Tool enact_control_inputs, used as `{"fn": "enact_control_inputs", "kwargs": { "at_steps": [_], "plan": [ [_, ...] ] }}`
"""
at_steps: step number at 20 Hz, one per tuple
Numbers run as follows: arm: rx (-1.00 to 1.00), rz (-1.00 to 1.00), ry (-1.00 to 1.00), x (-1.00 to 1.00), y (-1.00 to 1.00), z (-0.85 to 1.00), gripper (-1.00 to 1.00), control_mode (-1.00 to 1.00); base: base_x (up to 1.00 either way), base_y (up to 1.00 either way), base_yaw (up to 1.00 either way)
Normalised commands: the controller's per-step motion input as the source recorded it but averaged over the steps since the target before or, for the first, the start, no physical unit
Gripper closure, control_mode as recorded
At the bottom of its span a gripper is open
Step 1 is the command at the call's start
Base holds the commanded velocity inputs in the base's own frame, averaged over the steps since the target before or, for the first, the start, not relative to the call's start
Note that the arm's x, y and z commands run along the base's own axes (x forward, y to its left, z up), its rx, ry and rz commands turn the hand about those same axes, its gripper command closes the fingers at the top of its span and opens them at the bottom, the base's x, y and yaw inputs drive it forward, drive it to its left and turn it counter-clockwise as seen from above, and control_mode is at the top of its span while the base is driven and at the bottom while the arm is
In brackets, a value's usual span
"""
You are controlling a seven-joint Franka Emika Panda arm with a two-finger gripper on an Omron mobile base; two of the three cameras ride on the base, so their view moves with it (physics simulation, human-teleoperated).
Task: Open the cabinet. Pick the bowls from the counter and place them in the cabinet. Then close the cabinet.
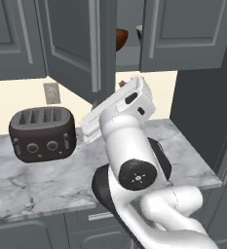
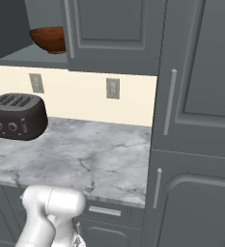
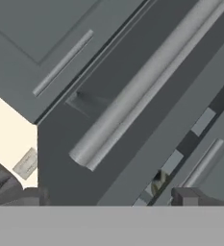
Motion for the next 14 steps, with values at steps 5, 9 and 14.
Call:
{"fn": "enact_control_inputs", "kwargs": {
  "at_steps": [5,9,14],
  "plan": [
    [0.0,0.0,0.0,0.97,-0.51,-0.02,-1.0,-1.0,0.0,0.0,0.0],
    [0.0,0.01,-0.03,0.71,-0.28,-0.08,-1.0,-1.0,0.0,0.0,0.0],
    [-0.01,0.0,-0.02,0.65,-0.29,-0.17,-1.0,-1.0,0.0,0.0,0.0]
  ]
}}
